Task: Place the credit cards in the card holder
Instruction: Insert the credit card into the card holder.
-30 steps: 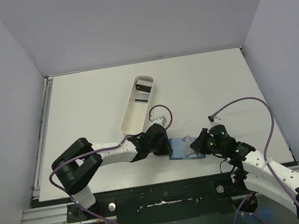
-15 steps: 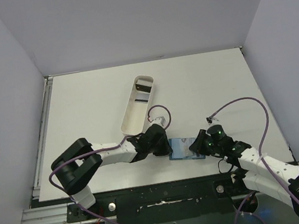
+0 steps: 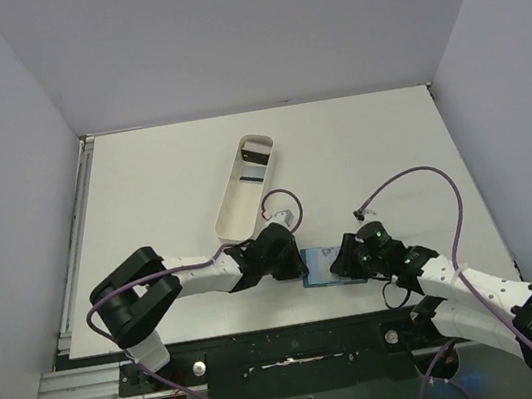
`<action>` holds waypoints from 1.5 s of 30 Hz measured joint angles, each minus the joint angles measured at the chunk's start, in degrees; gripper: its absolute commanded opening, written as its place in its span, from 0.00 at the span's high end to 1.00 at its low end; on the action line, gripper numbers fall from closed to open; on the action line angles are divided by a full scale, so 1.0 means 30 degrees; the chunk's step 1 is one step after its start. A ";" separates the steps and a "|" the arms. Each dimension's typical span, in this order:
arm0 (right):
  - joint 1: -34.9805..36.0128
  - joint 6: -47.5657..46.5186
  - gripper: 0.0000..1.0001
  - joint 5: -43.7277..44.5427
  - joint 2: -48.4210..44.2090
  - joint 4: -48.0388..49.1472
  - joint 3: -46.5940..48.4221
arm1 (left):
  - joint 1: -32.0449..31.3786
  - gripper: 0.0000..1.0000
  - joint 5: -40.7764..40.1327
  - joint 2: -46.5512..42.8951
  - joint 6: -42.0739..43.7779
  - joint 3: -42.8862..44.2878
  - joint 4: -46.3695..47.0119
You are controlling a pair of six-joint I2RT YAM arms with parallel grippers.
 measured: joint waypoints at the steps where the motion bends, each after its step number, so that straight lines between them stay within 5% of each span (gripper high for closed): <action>1: 0.0211 0.0000 0.72 0.0087 0.0124 0.0022 0.0044 | -0.0007 0.99 0.0015 -0.0007 -0.0051 -0.0058 0.0080; 10: 0.0656 -0.0466 0.65 0.1209 0.0962 -0.1290 0.1311 | -0.0007 0.99 0.0306 -0.0073 -0.0408 -0.0364 0.0503; 30: 0.1945 -0.2011 0.69 0.1435 0.2623 -0.0044 0.1851 | -0.0007 0.98 0.0714 -0.0073 -0.0663 -0.0743 0.1290; 45: 0.2178 -0.2025 0.56 0.1333 -0.0991 -0.1100 0.2229 | -0.0007 0.52 -0.0991 -0.3657 -0.0168 -0.0852 -0.0525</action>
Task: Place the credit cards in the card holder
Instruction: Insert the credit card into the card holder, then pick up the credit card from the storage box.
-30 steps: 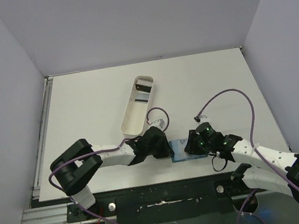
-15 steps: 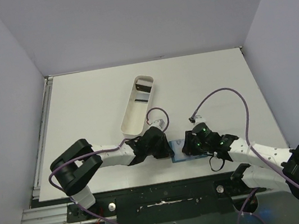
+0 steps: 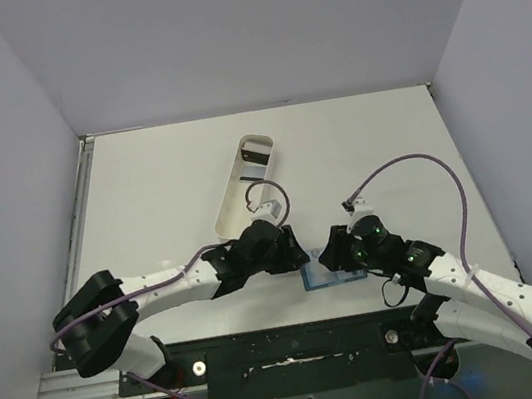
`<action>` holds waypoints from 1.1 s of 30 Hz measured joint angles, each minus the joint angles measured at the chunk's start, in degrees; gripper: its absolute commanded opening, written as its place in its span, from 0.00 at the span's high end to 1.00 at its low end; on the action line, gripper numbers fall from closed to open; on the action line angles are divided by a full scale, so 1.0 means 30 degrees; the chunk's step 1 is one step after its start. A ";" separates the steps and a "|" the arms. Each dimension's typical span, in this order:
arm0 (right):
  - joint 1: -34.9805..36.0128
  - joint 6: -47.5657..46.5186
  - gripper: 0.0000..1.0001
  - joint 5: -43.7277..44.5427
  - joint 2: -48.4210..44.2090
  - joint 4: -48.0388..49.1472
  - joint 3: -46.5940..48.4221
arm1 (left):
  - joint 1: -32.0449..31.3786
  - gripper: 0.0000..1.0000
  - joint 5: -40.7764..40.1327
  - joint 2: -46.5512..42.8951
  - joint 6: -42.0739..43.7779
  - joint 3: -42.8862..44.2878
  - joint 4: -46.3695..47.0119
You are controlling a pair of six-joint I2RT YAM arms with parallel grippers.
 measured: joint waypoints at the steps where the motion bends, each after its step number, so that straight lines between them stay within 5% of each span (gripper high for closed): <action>1: 0.0007 0.0015 0.55 0.0015 -0.0189 -0.0175 0.0197 | 0.0058 0.43 -0.0299 -0.0546 0.0095 0.0015 -0.0299; 4: 0.0007 0.0007 0.49 0.0233 -0.0619 -0.0721 0.0940 | 0.0532 0.30 -0.0969 -0.1931 0.0357 0.0255 -0.1362; 12: 0.0007 -0.0357 0.25 0.1188 -0.1224 -0.2586 0.3687 | 0.4707 0.29 -0.2171 -0.4940 0.0896 0.1967 -0.4218; 16: 0.0007 -0.0641 0.23 0.1537 -0.1246 -0.2637 0.4444 | 0.8415 0.32 -0.2543 -0.5355 0.1093 0.2623 -0.4306; 21: 0.0007 -0.0707 0.24 0.1661 -0.1100 -0.2667 0.4561 | 1.0892 0.41 -0.2164 -0.3359 0.0962 0.4116 -0.4357; 33: 0.0007 -0.2149 0.24 0.1639 -0.0816 -0.3279 0.5719 | 1.1045 0.49 -0.2310 0.3555 -0.2922 0.8830 -0.2492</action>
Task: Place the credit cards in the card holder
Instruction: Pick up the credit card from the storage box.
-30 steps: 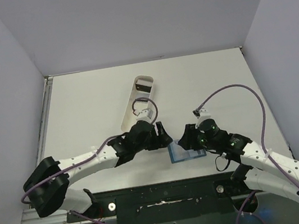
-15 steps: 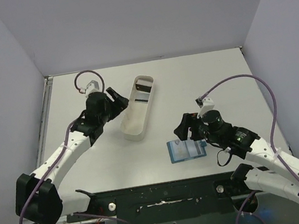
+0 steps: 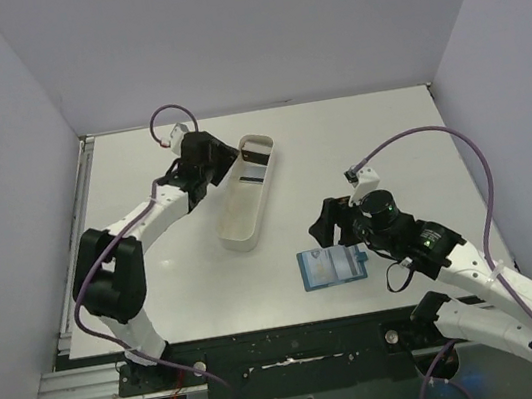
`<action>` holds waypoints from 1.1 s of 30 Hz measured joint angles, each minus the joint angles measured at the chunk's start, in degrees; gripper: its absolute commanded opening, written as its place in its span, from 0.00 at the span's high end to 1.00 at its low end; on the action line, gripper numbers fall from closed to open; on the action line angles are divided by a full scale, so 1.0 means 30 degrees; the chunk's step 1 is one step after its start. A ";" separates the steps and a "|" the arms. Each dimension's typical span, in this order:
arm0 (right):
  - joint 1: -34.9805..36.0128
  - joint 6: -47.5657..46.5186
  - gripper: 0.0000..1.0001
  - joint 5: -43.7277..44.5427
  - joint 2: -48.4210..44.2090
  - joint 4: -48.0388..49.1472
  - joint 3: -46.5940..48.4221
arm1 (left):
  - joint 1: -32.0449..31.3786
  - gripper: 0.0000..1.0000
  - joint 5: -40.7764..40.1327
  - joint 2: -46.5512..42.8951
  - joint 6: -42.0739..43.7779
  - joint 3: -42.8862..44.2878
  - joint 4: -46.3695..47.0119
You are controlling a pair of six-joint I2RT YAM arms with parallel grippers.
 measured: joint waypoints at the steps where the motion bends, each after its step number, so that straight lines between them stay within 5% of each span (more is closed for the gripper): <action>1: 0.0000 -0.0095 0.24 -0.0007 -0.0007 -0.0029 0.0109 | -0.0058 0.49 -0.0095 0.0597 -0.0342 0.0357 0.0087; 7: 0.0000 -0.0656 0.24 -0.0087 -0.0036 0.0007 0.0226 | -0.0466 0.55 -0.0678 0.3956 -0.1581 0.2725 0.0481; 33: 0.0000 -0.1027 0.24 -0.0117 0.0000 -0.0495 0.0299 | -0.0940 0.62 -0.1100 0.8102 -0.4794 0.5071 0.2353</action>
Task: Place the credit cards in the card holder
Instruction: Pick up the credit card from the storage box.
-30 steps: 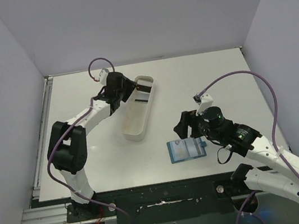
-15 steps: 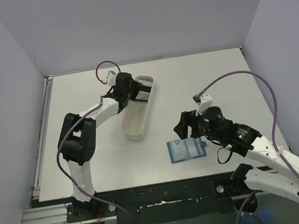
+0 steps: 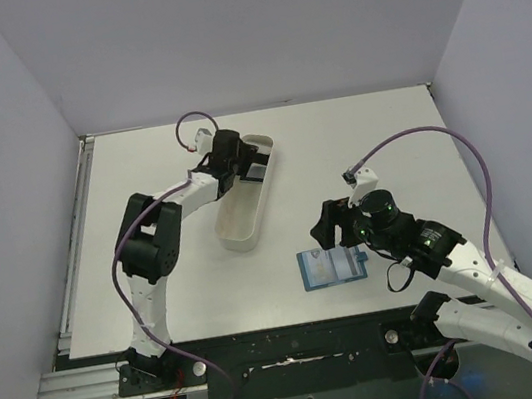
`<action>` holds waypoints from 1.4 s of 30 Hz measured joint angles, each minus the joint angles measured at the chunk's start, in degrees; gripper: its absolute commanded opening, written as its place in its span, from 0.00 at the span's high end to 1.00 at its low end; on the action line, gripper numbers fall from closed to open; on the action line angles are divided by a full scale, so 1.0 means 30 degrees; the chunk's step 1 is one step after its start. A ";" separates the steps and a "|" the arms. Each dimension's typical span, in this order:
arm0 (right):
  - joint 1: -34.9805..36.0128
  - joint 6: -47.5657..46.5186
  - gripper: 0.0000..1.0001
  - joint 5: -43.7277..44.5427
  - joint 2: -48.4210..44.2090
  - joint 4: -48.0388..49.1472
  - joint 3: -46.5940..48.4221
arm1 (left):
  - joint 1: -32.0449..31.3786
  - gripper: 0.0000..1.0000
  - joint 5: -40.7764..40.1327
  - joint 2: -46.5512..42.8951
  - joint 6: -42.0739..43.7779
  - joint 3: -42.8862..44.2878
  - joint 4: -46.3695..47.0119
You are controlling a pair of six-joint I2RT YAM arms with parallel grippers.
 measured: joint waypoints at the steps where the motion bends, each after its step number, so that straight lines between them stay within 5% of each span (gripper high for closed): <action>1: 0.0000 -0.0015 0.23 0.0000 0.0022 -0.0073 0.0058 | -0.0015 0.62 0.0000 0.0058 -0.0073 0.0036 0.0087; 16: 0.0000 -0.0109 0.23 0.0138 0.0051 -0.0211 0.0335 | 0.0007 0.68 0.0153 0.1290 -0.0576 0.1144 0.1086; 42: 0.0000 -0.0444 0.22 0.0131 0.0576 -0.0386 0.0430 | -0.1377 0.67 -0.4619 0.1311 -0.1676 0.3096 -0.3978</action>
